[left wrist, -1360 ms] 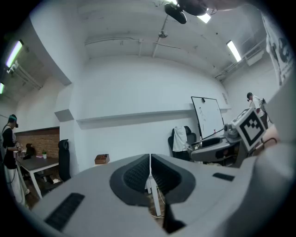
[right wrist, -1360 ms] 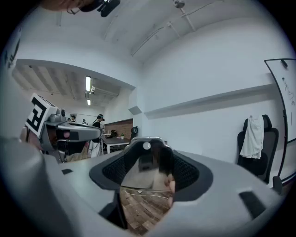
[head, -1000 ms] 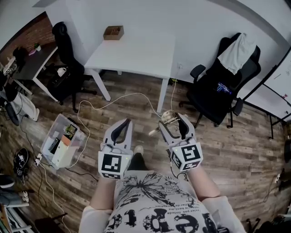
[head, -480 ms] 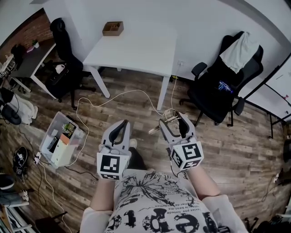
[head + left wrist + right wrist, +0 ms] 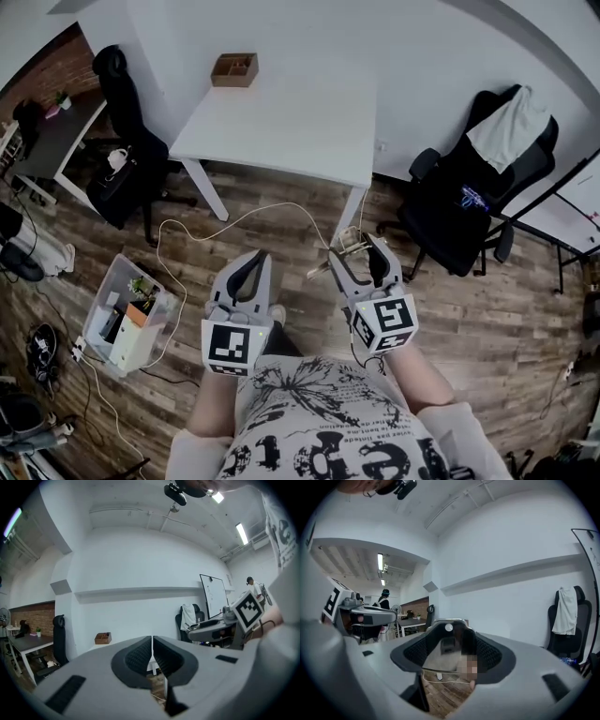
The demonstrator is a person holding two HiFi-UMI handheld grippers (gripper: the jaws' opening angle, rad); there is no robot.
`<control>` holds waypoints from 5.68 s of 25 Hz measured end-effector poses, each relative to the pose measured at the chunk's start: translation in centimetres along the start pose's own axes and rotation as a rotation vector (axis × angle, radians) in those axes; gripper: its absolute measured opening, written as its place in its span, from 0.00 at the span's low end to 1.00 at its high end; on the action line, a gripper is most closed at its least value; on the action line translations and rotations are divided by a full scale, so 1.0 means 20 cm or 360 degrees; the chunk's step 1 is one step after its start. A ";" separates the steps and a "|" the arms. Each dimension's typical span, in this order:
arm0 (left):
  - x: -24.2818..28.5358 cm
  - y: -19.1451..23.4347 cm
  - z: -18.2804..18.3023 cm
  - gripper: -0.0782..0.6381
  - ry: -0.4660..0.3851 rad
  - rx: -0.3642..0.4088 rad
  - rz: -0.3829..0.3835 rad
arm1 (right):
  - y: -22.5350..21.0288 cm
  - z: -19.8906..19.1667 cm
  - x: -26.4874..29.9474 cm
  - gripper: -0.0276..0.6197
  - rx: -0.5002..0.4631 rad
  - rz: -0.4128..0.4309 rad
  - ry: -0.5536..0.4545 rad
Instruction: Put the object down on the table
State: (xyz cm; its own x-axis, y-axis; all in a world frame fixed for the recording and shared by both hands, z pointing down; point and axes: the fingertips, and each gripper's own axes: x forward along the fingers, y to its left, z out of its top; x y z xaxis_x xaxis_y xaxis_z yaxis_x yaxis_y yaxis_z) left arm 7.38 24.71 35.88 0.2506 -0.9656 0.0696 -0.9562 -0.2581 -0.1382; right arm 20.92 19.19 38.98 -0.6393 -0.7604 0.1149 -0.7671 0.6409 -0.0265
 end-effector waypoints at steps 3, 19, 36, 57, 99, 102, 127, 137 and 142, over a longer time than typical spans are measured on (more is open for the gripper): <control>0.17 0.24 -0.03 0.13 0.0010 -0.0011 -0.0013 | 0.01 0.03 0.26 0.48 -0.0010 -0.0027 0.0012; 0.79 1.11 -0.18 0.13 0.0084 -0.0047 -0.0084 | -0.08 0.15 1.26 0.48 0.0026 -0.0192 0.0059; 1.84 1.54 -0.18 0.13 0.0085 -0.0026 -0.0029 | -0.74 0.17 2.24 0.48 0.0098 -0.0198 0.0068; 2.61 2.02 -0.39 0.13 0.0179 -0.0098 -0.0339 | -1.00 -0.29 3.02 0.48 0.0235 -0.0459 0.0584; 2.82 2.28 -0.89 0.13 0.0455 -0.0165 -0.0470 | -1.07 -0.94 3.51 0.56 0.0512 -0.0583 0.1298; 2.82 2.27 -0.85 0.13 0.0429 -0.0158 -0.0454 | -1.04 -0.79 3.50 0.52 0.0527 -0.0507 0.1174; 2.87 2.28 -0.20 0.13 0.0091 -0.0074 -0.0285 | -1.08 0.47 3.16 0.03 -0.0041 -0.0461 0.0062; 2.84 2.24 -0.16 0.13 0.0088 -0.0040 -0.0269 | -1.01 0.59 3.10 0.03 -0.0088 -0.0369 -0.0084; 2.82 2.22 -0.14 0.13 0.0075 -0.0029 -0.0270 | -1.01 0.55 3.09 0.03 -0.0027 -0.0383 -0.0068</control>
State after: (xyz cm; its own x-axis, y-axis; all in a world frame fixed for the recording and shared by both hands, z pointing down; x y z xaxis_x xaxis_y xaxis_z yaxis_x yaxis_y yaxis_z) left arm -21.36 -41.15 36.34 0.4018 -0.9055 0.1368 -0.9034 -0.4164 -0.1027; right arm -3.67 -41.93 35.62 -0.4399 -0.8950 0.0737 -0.8970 0.4419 0.0133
